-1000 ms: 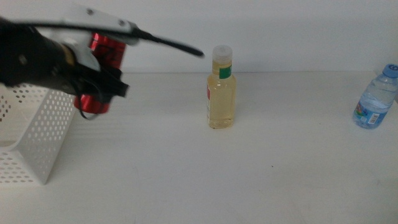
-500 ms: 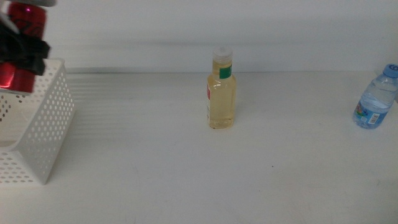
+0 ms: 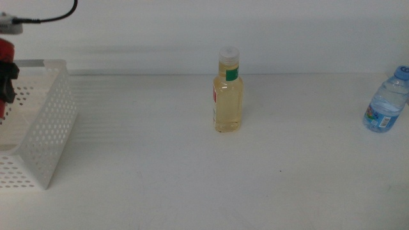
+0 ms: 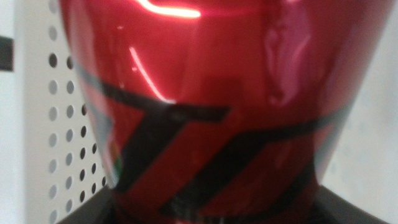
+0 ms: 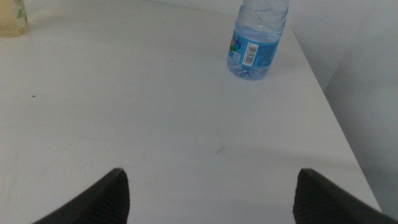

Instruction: Use arms to grab the bottles and put them into the dustbin to the left of the table.

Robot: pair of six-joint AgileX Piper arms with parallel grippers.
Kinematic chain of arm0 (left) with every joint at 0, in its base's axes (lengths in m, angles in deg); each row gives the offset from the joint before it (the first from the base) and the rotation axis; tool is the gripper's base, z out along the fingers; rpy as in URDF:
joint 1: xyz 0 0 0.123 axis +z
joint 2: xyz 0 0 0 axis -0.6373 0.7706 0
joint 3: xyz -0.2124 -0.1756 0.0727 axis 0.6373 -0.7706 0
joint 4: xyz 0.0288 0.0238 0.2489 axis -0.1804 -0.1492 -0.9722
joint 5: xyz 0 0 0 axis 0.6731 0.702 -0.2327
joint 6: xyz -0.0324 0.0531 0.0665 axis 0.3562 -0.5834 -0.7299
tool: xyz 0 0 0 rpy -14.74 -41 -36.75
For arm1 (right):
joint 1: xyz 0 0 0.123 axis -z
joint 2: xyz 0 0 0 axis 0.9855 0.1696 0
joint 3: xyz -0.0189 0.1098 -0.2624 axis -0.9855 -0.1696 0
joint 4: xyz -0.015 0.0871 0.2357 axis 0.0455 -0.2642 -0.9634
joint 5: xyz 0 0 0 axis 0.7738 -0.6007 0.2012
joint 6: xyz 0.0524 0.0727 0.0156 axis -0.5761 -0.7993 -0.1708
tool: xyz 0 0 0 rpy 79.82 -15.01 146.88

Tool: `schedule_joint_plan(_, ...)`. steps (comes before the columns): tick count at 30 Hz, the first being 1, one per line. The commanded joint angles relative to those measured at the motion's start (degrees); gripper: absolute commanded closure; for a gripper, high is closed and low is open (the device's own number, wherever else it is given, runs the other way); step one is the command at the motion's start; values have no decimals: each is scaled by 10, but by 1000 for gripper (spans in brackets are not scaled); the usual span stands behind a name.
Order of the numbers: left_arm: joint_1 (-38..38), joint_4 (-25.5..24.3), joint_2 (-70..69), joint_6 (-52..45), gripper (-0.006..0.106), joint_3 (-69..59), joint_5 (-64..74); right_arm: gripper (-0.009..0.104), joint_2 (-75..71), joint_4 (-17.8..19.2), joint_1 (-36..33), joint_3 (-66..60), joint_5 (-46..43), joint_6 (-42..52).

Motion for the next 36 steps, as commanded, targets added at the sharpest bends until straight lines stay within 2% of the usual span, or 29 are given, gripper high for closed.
schedule_joint_plan(1,6,9,-16,0,106,23,-23,21,-16,6,3,2,-40,5)
schedule_joint_plan(20,7,11,107,-2,105,22,-38,21,-16,6,3,2,-40,5)
schedule_joint_plan(26,7,9,121,-2,94,23,-51,21,-16,6,3,2,-40,5)
schedule_joint_plan(27,7,9,121,-2,91,23,-51,21,-16,6,3,2,-40,5)
schedule_joint_plan(28,7,9,121,-6,63,23,-51,21,-16,6,3,2,-40,5)
schedule_joint_plan(33,7,3,121,-17,27,23,-51,21,-16,6,3,2,-40,5)
schedule_joint_plan(36,7,7,121,-19,10,23,-49,21,-16,6,3,2,-40,5)
